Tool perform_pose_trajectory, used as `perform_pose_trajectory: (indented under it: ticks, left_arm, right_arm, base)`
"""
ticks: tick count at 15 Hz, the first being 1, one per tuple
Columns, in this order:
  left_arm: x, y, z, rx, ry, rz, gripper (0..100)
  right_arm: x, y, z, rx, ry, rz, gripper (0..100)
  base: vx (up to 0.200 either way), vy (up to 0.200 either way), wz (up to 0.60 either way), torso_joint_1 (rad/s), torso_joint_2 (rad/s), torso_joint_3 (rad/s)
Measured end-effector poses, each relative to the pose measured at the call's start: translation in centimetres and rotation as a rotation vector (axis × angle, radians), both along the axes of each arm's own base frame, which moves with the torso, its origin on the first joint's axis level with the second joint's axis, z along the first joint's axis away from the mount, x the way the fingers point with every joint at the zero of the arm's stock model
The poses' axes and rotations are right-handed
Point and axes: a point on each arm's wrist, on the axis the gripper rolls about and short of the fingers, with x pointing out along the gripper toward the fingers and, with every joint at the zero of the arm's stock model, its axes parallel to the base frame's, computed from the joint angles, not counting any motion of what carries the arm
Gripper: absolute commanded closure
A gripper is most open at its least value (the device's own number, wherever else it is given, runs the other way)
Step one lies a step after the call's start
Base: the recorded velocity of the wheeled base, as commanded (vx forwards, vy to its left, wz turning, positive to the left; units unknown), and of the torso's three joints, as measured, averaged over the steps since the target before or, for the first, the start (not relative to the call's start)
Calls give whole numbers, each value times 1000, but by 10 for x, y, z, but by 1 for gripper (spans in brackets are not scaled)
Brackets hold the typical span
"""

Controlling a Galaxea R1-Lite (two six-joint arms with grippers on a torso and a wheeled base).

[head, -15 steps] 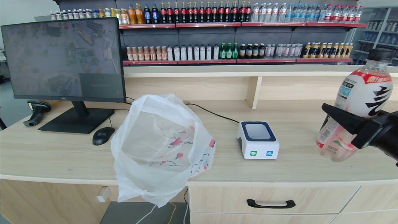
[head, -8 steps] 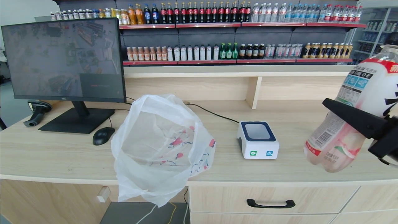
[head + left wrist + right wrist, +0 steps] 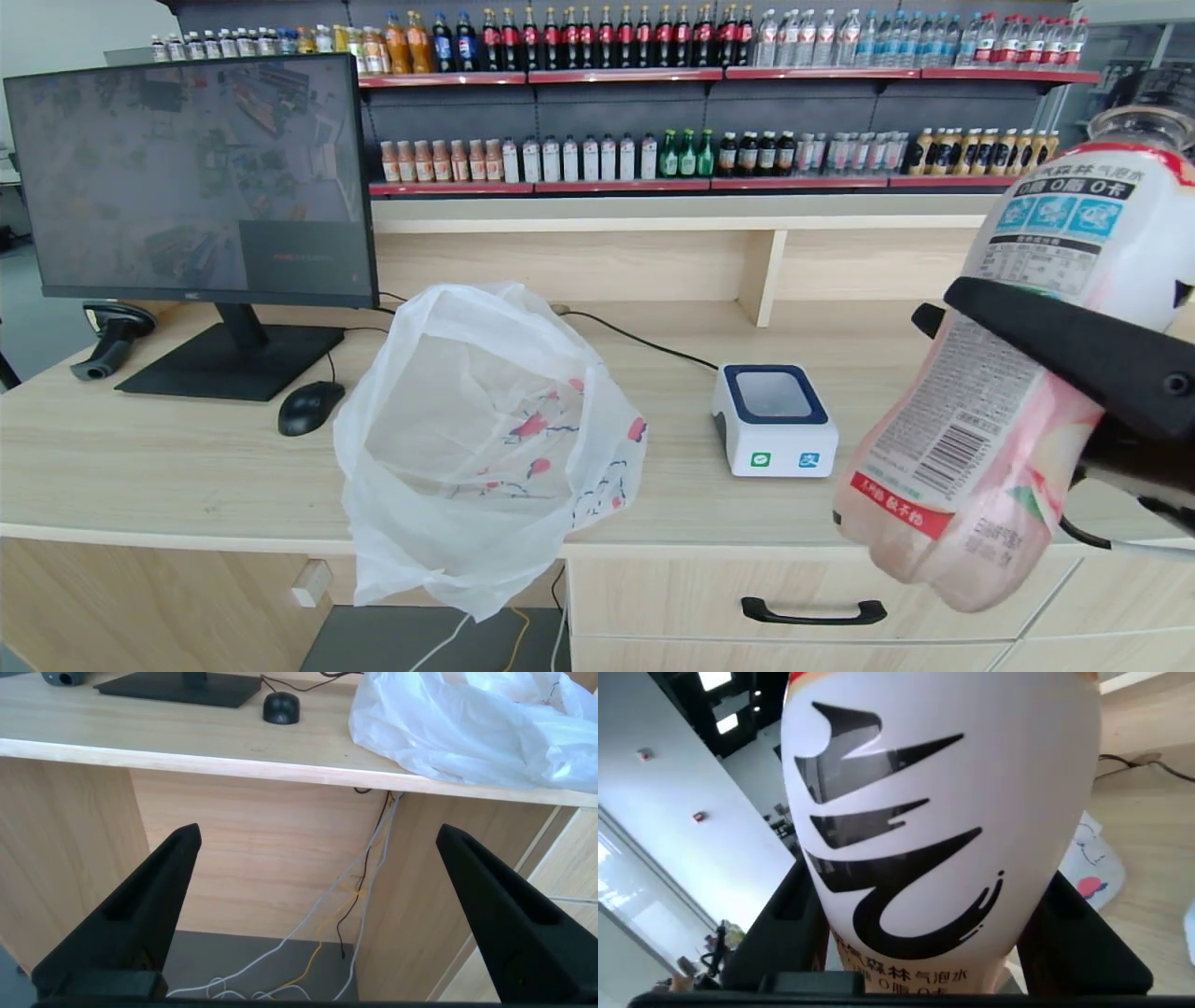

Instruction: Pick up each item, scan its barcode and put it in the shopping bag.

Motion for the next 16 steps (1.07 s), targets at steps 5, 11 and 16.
perform_pose_trajectory:
  ticks: [5, 11, 16]
  left_arm:
    - [0, 0, 0, 0, 0, 0, 0]
    - [0, 0, 0, 0, 0, 0, 0]
    - [0, 0, 0, 0, 0, 0, 0]
  right_arm:
    - [-1, 9, 2, 123, 92, 121, 100]
    - [17, 26, -14, 220, 81, 157, 100]
    - [25, 34, -24, 240, 140, 174, 100]
  base:
    - [0, 0, 0, 0, 0, 0]
    - [0, 0, 0, 0, 0, 0]
    - [0, 0, 0, 0, 0, 0]
